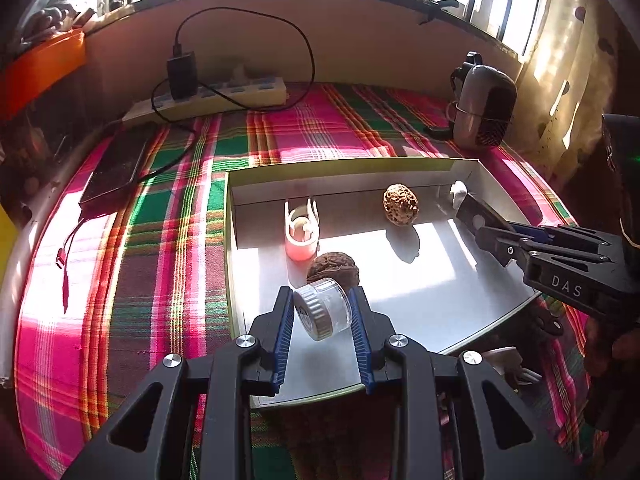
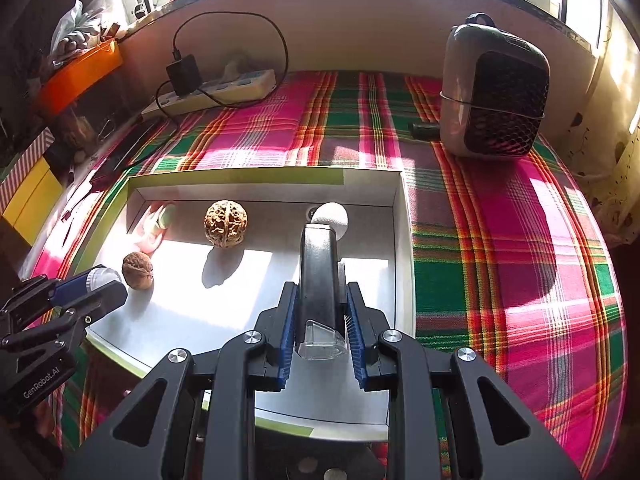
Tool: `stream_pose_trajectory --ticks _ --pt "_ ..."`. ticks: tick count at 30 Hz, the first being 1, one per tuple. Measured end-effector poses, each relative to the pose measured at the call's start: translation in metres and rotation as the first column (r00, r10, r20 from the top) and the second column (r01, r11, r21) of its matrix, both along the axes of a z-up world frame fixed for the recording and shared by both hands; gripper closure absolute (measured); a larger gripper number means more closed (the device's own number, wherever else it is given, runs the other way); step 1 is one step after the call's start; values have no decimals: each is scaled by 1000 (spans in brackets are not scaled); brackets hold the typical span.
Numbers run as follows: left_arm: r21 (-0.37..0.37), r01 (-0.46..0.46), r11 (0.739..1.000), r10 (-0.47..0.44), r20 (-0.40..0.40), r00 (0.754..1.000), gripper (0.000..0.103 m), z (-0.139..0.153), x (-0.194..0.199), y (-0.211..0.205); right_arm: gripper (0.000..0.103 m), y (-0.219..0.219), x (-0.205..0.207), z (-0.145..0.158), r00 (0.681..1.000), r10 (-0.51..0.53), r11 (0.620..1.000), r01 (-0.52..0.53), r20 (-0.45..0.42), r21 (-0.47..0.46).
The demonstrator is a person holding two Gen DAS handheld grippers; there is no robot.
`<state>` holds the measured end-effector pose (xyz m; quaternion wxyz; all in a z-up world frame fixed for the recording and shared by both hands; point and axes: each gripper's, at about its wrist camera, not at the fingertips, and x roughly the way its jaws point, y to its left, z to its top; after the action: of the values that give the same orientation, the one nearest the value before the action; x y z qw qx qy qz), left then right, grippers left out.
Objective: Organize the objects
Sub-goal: 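Carry the black item and white container over the white box with both tools, then stand the black item upright in the box with the right tool while the left tool releases the container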
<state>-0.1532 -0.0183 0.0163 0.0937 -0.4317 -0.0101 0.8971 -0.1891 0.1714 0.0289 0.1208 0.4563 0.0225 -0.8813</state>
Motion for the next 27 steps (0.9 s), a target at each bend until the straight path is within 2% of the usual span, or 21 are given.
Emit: stream_pose_trajectory --ticks 10,27 --pt "6 0 1000 0 6 1000 77 -3 -5 3 78 -4 -2 -5 1000 6 1000 -6 -7 22" --pt "-24 -2 1000 2 1 1000 77 -5 -7 7 78 -8 -2 -6 999 13 999 -12 -30 48"
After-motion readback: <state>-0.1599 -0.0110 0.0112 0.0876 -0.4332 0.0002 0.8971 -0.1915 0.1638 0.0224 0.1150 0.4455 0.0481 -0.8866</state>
